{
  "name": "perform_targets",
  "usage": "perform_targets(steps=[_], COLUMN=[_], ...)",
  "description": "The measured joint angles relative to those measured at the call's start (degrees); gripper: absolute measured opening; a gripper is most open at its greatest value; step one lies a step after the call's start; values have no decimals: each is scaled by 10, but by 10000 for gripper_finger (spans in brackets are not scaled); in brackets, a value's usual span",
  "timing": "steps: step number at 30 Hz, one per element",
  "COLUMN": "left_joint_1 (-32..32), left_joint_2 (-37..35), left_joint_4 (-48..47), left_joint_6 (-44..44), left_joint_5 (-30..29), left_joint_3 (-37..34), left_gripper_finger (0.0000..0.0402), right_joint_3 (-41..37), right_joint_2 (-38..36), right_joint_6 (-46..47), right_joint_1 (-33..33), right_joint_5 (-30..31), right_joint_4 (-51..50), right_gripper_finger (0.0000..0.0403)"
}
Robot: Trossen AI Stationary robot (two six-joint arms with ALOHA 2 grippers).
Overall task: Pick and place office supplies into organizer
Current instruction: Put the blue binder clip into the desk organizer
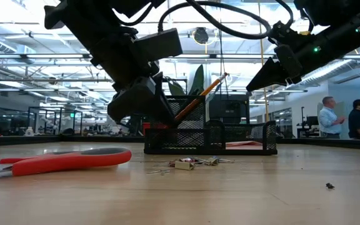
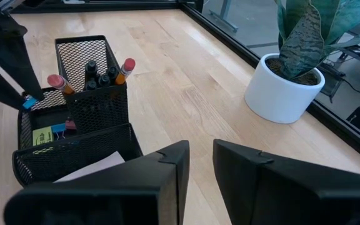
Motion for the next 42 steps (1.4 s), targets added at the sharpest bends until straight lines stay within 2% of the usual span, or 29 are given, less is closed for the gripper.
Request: perform_targets(steps=[15, 20, 25, 42], left_joint_1=[12, 14, 22, 24], left_joint_2=[0, 0, 0, 21], left_joint_4=[-14, -16, -35, -7], left_joint_6=[-25, -28, -41, -32], left_joint_5=[5, 37, 37, 54], left_joint_3=[0, 0, 0, 2], left_gripper_finger=[78, 78, 78, 79], right_joint_3=[0, 0, 0, 0], right_joint_2=[0, 0, 0, 0], right_joint_6=[13, 13, 13, 11], right_joint_1=[0, 0, 0, 0], right_joint_5=[0, 0, 0, 0], right_joint_4=[0, 0, 0, 0], right_gripper_finger=[64, 64, 64, 64])
